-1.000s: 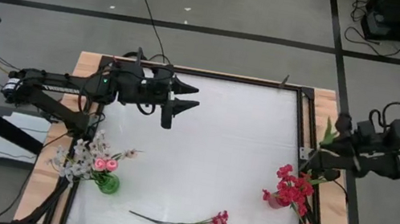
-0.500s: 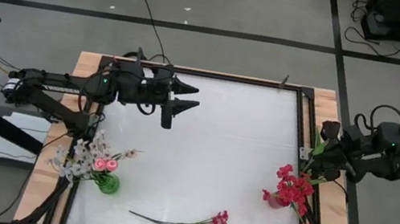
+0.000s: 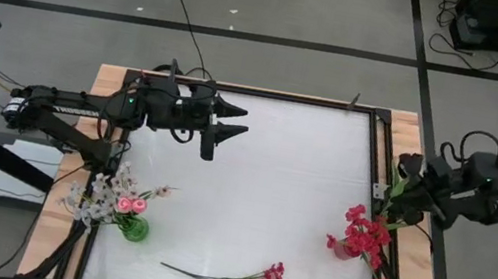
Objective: Sort flowers into vase by color
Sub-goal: Put the black flower into the red vase
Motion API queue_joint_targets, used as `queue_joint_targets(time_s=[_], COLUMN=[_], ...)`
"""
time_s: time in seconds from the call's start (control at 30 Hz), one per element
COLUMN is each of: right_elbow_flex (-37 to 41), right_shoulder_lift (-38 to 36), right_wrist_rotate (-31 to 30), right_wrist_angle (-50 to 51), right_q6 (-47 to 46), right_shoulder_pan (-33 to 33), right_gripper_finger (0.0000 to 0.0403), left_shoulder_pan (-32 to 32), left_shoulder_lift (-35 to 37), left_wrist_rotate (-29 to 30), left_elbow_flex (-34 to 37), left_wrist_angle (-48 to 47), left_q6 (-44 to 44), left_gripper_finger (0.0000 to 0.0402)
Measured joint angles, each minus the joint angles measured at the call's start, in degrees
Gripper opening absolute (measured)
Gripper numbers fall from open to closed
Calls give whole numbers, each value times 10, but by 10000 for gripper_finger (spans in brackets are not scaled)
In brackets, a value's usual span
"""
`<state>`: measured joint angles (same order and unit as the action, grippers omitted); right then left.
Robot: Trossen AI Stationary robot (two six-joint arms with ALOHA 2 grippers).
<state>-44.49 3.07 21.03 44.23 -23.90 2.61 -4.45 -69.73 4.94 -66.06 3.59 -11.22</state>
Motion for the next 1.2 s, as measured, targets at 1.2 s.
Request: queue_joint_targets(time_s=[1.2], right_elbow_flex=[24], right_shoulder_lift=[27], right_wrist_rotate=[181], right_wrist_angle=[-1], right_q6=[296], right_shoulder_pan=[0], right_gripper_finger=[9], left_shoulder_pan=[0], left_shoulder_lift=[0], left_wrist_rotate=[0], left_elbow_flex=[0], left_wrist_angle=[0], left_q6=[-1], left_gripper_finger=[220])
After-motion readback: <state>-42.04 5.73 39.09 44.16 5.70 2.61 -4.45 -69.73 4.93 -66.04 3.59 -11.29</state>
